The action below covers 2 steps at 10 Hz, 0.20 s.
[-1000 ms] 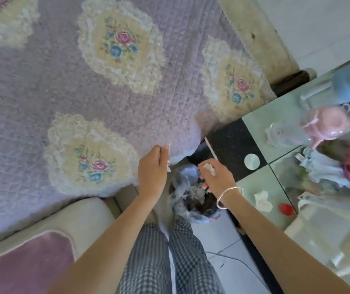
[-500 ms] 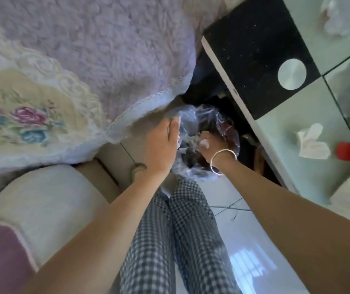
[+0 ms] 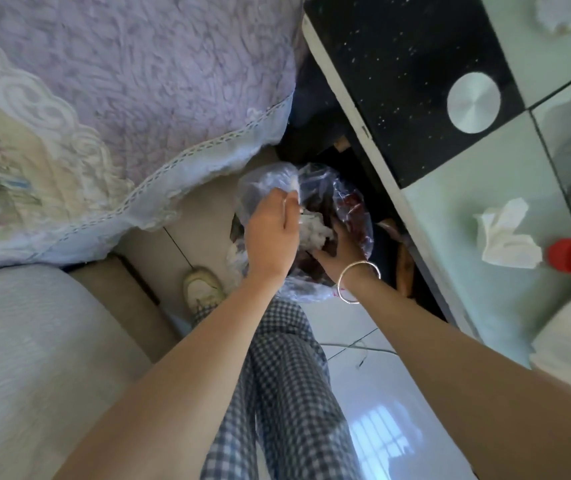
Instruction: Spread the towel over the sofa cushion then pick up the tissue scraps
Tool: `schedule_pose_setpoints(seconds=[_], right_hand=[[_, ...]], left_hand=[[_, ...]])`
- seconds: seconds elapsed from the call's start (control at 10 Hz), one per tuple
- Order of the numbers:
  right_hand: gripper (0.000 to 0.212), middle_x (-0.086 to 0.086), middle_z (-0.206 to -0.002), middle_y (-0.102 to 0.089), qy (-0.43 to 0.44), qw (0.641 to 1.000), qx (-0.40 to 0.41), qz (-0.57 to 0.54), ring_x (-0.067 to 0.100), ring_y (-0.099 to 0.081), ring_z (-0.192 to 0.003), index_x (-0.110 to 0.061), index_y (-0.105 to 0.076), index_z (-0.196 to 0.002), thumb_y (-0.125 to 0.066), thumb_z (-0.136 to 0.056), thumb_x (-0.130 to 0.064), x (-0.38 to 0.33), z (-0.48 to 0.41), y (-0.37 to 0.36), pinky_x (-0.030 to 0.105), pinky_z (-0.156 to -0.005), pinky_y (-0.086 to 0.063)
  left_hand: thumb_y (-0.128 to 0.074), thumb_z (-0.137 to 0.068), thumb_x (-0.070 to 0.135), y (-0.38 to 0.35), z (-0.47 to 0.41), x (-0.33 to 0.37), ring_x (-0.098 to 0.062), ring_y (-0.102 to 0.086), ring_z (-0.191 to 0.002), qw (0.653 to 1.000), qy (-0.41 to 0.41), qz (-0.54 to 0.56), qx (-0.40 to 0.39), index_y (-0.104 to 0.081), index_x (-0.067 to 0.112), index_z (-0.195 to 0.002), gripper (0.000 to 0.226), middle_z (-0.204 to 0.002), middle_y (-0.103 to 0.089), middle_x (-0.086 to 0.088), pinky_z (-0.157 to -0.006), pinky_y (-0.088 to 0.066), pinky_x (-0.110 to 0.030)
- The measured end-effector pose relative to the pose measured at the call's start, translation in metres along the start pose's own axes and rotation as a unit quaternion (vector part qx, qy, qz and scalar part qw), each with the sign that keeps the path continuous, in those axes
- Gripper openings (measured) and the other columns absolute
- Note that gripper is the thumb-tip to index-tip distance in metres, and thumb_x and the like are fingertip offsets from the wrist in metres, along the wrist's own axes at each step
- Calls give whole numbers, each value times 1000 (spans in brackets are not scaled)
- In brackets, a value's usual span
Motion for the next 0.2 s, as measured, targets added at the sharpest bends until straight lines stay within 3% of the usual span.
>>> schedule_pose_setpoints(seconds=[0.1, 0.2], right_hand=[[68, 8, -154, -27, -16, 1000, -8, 6, 26, -29, -141, -14, -17, -147, -53, -89, -13, 9, 3, 3, 37, -117, -26], [66, 11, -147, -39, -9, 998, -9, -64, 28, -38, -135, -11, -26, -144, -54, -85, -2, 9, 7, 4, 36, -114, -32]], left_hand=[[-32, -94, 41, -27, 5, -19, -25, -59, -103, 997, 32, -5, -70, -62, 9, -107, 47, -105, -68, -8, -83, -40, -27], [-30, -87, 54, -44, 12, -33, -24, -43, -129, 990, 54, -18, -127, -52, 12, -127, 62, -134, -54, -9, -108, -35, -39]])
Point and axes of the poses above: each hand's wrist, its own z-axis away from the middle knuckle, its own y-axis out of the back of the hand, x = y × z, the point moved 9 cm from there along -z, towards the middle knuckle
